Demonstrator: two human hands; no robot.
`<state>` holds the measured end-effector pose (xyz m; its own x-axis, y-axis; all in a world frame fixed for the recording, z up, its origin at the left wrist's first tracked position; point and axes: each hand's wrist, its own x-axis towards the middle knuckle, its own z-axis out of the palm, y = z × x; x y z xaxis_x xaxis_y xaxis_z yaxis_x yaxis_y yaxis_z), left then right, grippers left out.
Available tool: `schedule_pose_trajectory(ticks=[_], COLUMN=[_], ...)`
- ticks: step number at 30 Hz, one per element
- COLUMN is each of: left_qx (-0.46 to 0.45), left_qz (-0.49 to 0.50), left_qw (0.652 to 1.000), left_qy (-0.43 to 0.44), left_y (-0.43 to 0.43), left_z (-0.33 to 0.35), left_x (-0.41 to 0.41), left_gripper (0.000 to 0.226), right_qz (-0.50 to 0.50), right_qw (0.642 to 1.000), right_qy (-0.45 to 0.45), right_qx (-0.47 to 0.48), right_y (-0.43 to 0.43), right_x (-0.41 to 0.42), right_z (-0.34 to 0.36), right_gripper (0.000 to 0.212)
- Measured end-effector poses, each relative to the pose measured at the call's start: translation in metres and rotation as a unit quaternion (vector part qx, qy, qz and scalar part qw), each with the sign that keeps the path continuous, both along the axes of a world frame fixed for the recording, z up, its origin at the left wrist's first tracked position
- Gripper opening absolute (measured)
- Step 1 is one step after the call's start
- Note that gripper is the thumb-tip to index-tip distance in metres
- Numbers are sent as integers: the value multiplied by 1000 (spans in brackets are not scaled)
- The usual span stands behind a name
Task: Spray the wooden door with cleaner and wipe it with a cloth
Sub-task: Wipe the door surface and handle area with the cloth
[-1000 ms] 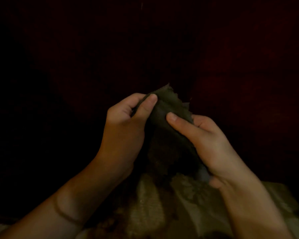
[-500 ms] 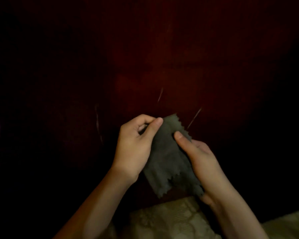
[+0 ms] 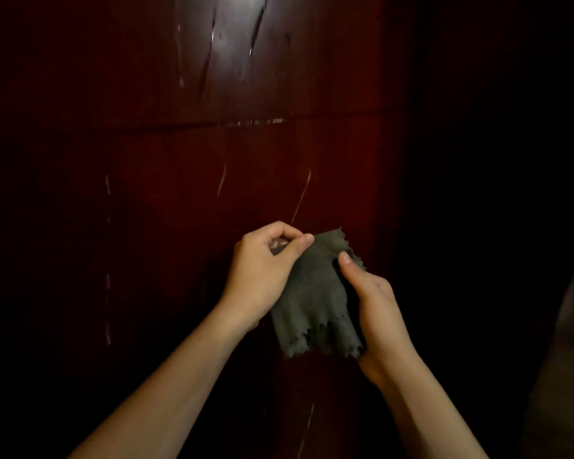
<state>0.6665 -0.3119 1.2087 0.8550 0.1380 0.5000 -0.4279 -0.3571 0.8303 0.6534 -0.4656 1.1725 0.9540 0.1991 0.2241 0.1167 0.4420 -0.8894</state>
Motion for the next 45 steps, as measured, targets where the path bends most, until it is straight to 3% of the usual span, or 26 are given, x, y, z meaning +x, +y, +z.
schedule_pose_trajectory(ticks=[9, 19, 24, 28, 30, 32, 34, 36, 37, 38, 40, 41, 45], left_qx=[118, 157, 122, 169, 168, 165, 168, 205, 228, 250, 290, 310, 341], left_qz=[90, 187, 211, 289, 309, 333, 348, 372, 390, 412, 462, 482, 557], left_qw=[975, 925, 936, 911, 905, 893, 881, 858, 841, 824, 786, 768, 697], left_qy=[-167, -290, -253, -241, -239, -254, -273, -291, -296, -299, -290, -285, -297], left_y=[-27, -20, 12, 56, 75, 91, 103, 118, 129, 141, 167, 183, 236], left_z=[92, 189, 241, 251, 255, 259, 262, 262, 260, 259, 257, 257, 254], left_x=[41, 70, 58, 22, 8, -4, -16, -29, -35, -40, -48, -51, -58], left_gripper=[14, 13, 17, 17, 18, 19, 20, 19, 18, 18, 18, 18, 24], right_qz=[-72, 66, 168, 147, 79, -33, -187, -247, -248, -277, -371, -394, -398], right_qw=[990, 985, 955, 968, 963, 931, 884, 833, 802, 747, 625, 600, 566], right_qy=[-115, -91, -5, -22, -54, -139, -308, -480, -543, -586, -607, -601, -586], right_qx=[38, 134, 243, 204, 253, 337, 297, 122, -16, -149, -320, -351, -422], right_y=[-10, -9, -14, 2, 17, 39, 74, 124, 148, 165, 183, 186, 192], right_x=[37, 87, 111, 116, 117, 105, 90, 91, 101, 111, 132, 132, 125], right_z=[74, 162, 223, 269, 296, 313, 310, 287, 273, 263, 250, 247, 251], right_gripper=[39, 38, 45, 42, 39, 36, 36, 42, 52, 56, 60, 62, 77])
